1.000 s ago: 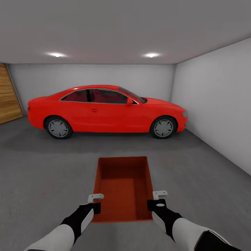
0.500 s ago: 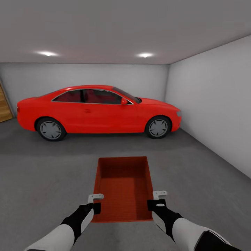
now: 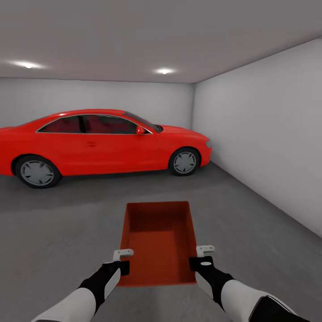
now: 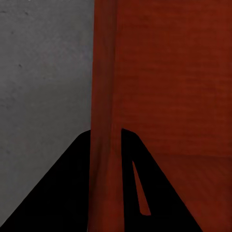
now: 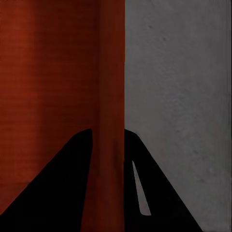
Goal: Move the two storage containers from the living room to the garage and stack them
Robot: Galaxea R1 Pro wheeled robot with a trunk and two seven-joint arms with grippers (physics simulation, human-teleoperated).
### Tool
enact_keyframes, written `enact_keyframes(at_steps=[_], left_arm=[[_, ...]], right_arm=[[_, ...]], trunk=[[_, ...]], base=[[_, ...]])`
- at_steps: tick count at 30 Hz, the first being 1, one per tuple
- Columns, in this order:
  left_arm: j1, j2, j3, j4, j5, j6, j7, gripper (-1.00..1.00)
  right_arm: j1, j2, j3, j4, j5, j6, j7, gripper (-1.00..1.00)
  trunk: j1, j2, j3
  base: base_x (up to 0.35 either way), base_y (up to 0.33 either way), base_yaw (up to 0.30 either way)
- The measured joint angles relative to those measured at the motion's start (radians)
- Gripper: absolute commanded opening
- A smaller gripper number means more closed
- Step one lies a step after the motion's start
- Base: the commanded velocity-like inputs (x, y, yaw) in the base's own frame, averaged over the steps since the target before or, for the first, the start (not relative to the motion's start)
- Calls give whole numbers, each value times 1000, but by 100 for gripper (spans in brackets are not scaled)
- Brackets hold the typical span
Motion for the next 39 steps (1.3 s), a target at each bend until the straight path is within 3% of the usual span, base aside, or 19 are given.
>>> enact_keyframes(at_steps=[39], left_arm=[[0, 2, -4, -5, 4, 3, 0, -100]], right_arm=[[0, 1, -3, -3, 0, -1, 0, -100]], trunk=[[-1, 0, 0]], base=[[314, 0, -286]])
